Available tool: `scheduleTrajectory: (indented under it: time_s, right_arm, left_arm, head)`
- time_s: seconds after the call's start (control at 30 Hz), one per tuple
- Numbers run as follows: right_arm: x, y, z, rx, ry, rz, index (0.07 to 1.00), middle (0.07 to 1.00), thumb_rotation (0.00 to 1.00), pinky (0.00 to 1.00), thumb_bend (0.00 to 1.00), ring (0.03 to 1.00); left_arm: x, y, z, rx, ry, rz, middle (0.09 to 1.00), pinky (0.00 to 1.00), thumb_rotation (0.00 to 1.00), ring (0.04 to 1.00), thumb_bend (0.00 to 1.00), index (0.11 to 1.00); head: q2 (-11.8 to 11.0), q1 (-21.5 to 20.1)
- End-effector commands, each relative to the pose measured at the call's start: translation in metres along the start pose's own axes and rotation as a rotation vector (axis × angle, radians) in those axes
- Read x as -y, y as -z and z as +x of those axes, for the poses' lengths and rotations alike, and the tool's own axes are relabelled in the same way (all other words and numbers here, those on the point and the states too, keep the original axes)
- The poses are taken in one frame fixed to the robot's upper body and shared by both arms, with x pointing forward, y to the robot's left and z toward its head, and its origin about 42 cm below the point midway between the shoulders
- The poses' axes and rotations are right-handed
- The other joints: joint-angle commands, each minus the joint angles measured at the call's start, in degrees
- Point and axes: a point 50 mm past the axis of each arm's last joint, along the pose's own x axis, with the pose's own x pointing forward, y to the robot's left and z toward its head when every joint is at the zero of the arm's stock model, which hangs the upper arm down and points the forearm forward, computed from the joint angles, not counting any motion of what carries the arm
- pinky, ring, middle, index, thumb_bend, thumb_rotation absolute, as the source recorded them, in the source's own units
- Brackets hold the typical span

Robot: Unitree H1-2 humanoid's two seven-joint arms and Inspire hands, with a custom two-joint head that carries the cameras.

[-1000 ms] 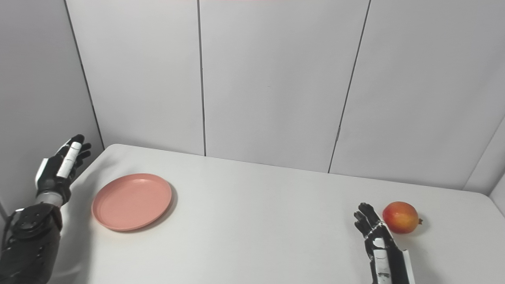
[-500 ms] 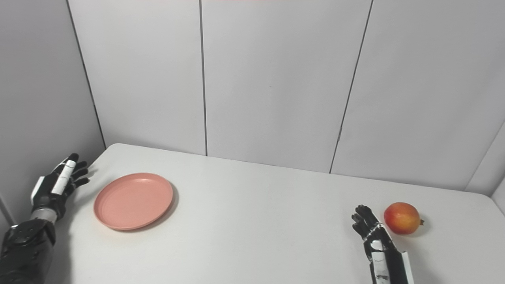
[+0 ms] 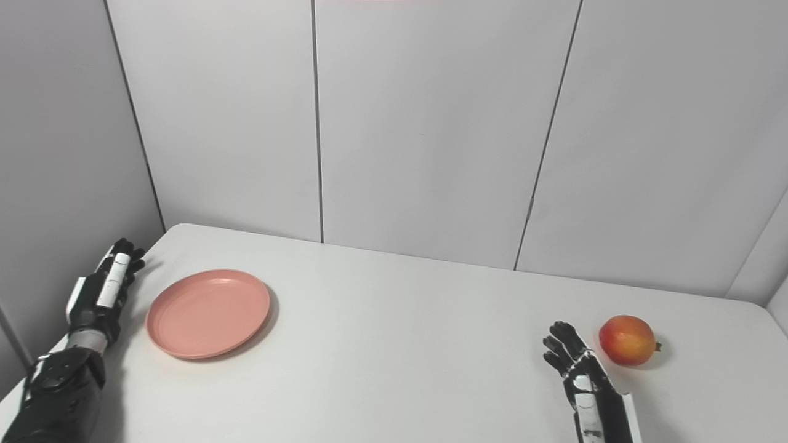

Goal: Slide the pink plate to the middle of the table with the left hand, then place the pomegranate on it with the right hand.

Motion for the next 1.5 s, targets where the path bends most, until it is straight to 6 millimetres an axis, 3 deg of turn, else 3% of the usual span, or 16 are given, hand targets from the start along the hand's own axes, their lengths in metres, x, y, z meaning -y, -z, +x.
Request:
scheduleTrajectory:
  time_s: [0.0,0.47,0.77,1.47]
  right_arm:
    - [-0.004,0.023,-0.025,-0.114,0.031,0.029,0.829,0.871,0.90,0.87,0.83,0.858]
    - [-0.007,0.020,-0.024,-0.116,0.031,0.027,0.826,0.867,0.90,0.86,0.84,0.853]
    - [-0.007,0.019,-0.023,-0.119,0.033,0.026,0.829,0.873,0.90,0.86,0.85,0.857]
    - [-0.012,0.015,-0.022,-0.120,0.030,0.026,0.815,0.856,0.90,0.84,0.86,0.838]
  left_arm:
    - [0.012,-0.013,0.007,0.023,0.052,0.009,0.904,1.00,0.79,0.921,0.90,0.963]
    - [0.028,-0.005,-0.008,-0.017,0.148,-0.033,0.906,1.00,0.77,0.939,0.96,0.964]
    - [0.036,-0.005,-0.022,-0.033,0.172,-0.045,0.916,0.99,0.77,0.925,0.91,0.970]
    - [0.084,-0.002,-0.052,-0.077,0.214,-0.110,0.864,0.96,0.74,0.885,0.92,0.919]
  head:
    - [0.04,0.01]
    - [0.54,-0.57]
    - [0.93,-0.67]
    - [1.57,-1.53]
